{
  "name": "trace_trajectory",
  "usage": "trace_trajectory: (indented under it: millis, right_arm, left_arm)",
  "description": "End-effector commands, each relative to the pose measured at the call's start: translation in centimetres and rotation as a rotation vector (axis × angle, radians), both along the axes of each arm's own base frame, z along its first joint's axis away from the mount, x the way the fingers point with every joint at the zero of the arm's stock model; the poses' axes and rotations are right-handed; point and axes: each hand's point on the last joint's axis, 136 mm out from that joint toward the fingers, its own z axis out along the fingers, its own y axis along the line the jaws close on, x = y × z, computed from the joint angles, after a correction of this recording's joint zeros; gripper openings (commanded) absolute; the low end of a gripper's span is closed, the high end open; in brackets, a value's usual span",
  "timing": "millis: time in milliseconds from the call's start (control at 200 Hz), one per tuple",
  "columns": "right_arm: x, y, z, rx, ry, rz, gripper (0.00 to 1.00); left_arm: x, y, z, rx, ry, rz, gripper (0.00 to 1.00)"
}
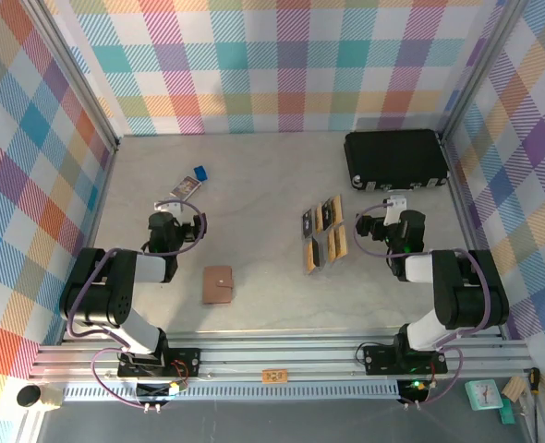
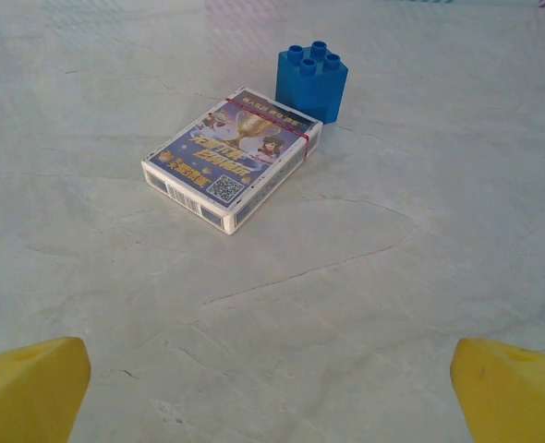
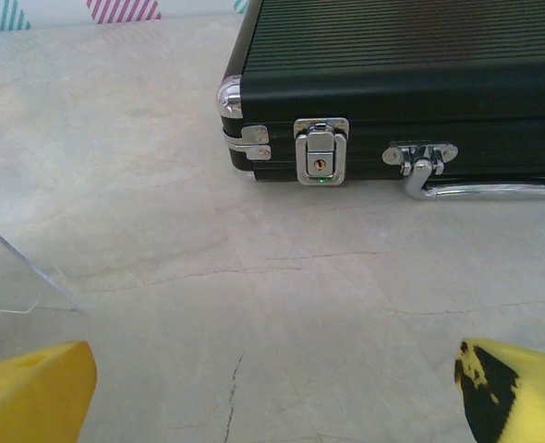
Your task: Put the credit cards into the card holder
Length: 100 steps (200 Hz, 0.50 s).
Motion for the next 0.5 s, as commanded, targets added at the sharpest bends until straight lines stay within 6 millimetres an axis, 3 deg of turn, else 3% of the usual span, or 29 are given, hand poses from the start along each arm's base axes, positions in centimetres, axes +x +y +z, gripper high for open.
trace_trajectory:
  millis: [0, 495]
  right_arm:
    - [0.46, -0.25, 0.83, 0.010, -0.021, -0.008, 0.99]
    - [0.47, -0.19, 0.85, 0.011, -0.020, -0.007, 0.99]
  left_arm:
    - [0.08, 0.13, 0.29, -0.011, -0.021, 0.002, 1.00]
    - [0.15, 0.13, 0.33, -0.014, -0.021, 0.001, 1.00]
